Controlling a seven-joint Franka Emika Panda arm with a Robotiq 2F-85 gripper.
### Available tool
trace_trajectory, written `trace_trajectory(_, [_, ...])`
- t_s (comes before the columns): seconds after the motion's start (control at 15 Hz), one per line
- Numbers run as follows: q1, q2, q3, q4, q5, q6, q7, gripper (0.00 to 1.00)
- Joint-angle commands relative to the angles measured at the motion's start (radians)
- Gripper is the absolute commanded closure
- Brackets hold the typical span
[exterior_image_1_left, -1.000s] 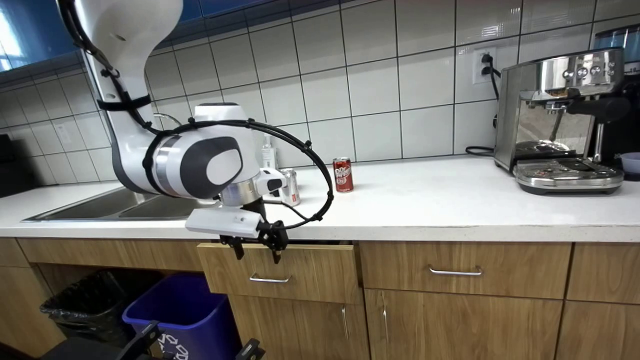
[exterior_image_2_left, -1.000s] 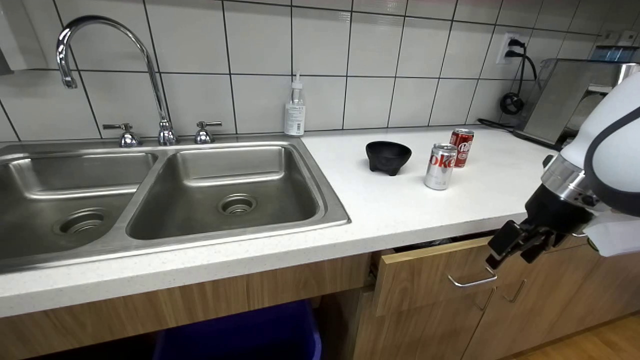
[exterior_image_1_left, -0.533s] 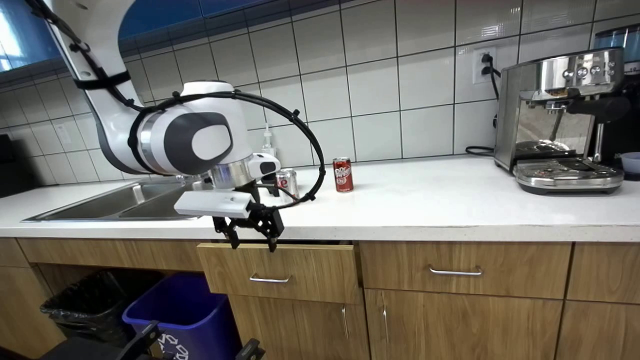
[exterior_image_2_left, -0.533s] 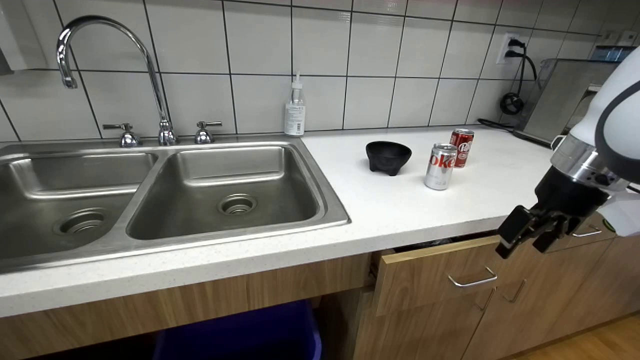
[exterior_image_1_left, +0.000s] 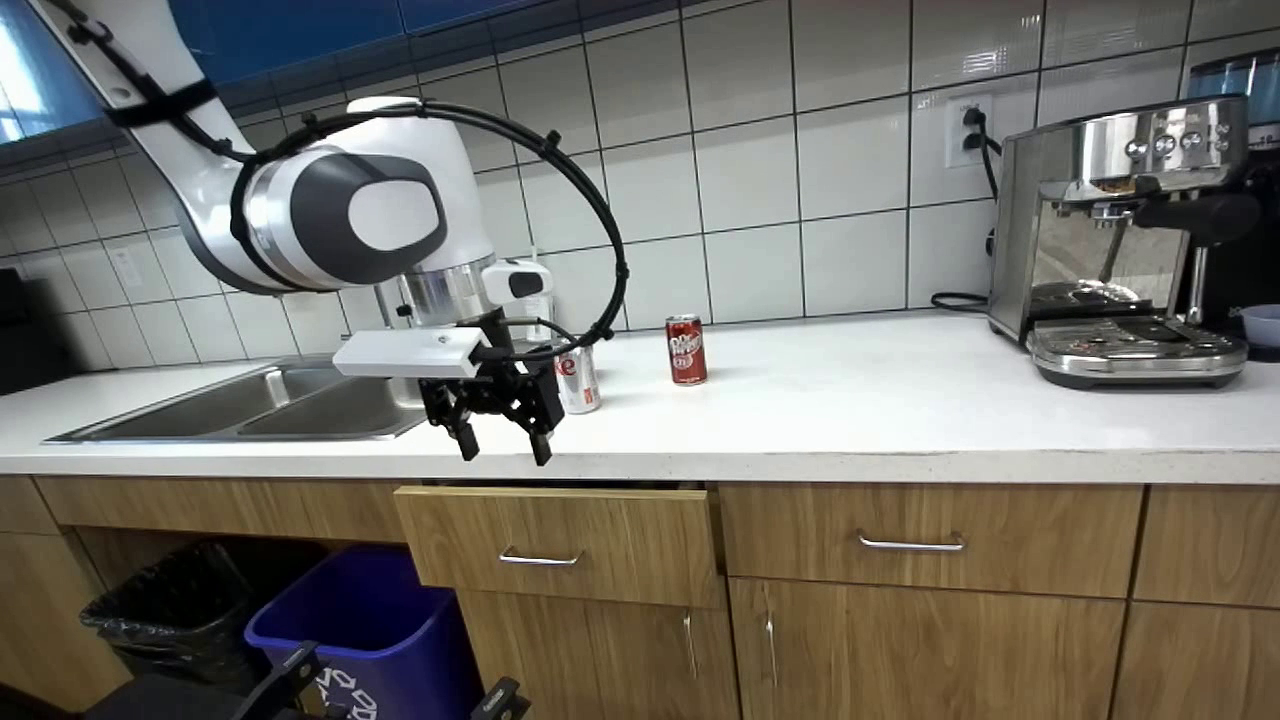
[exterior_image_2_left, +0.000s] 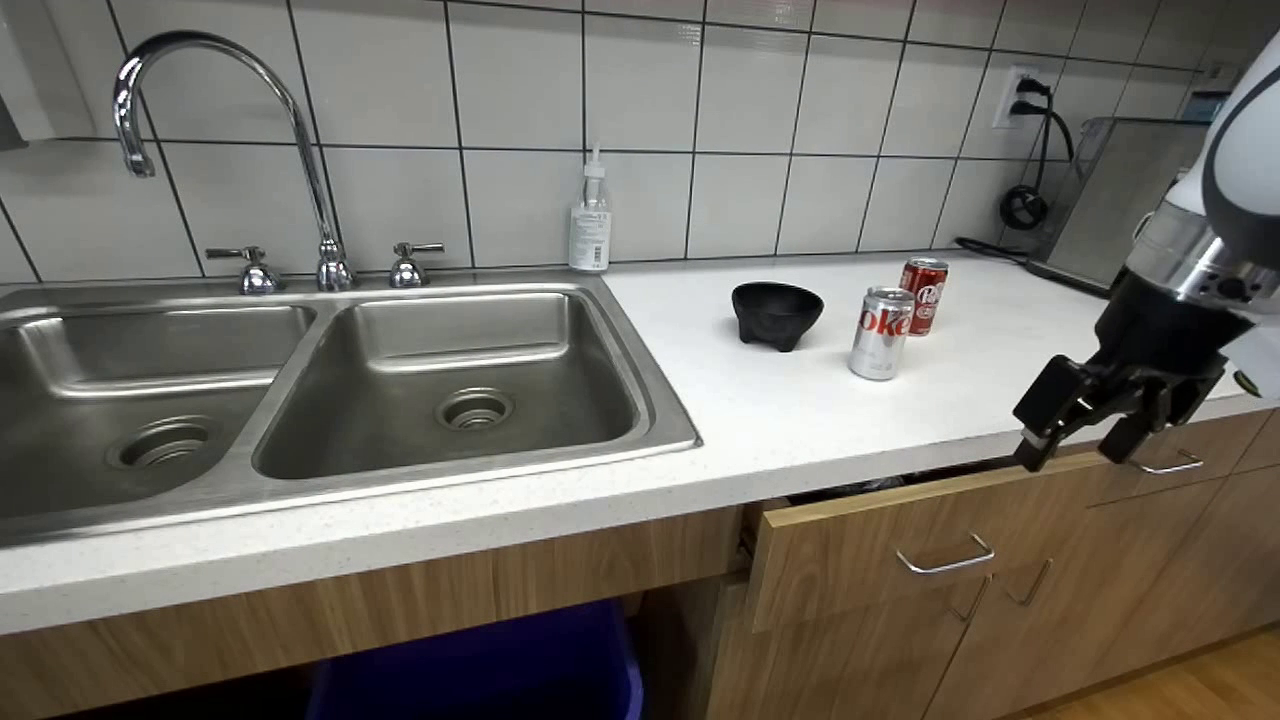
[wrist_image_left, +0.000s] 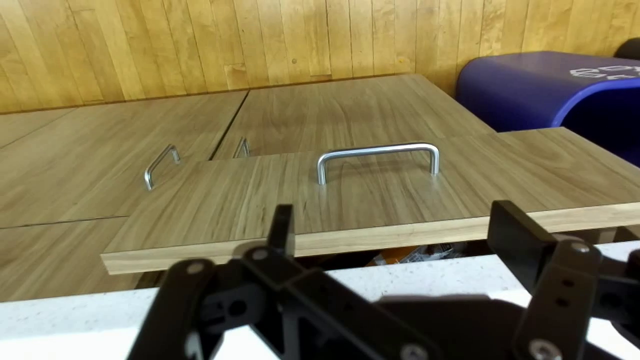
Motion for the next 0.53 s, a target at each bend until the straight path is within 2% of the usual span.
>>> trace_trajectory(0.0, [0.237,-0.090,-0.236,-0.007,0.016,-0.110,0.018,0.00])
trace_trajectory(0.07, [0.301,-0.105,-0.307,-0.010,0.005,-0.130,0.021,0.00])
trace_trajectory(0.2, [0.384,-0.130,-0.402,-0.011,-0.012,-0.174,0.025,0.00])
trace_trajectory(0.47, [0.469,-0.161,-0.507,-0.007,-0.051,-0.227,0.035,0.00])
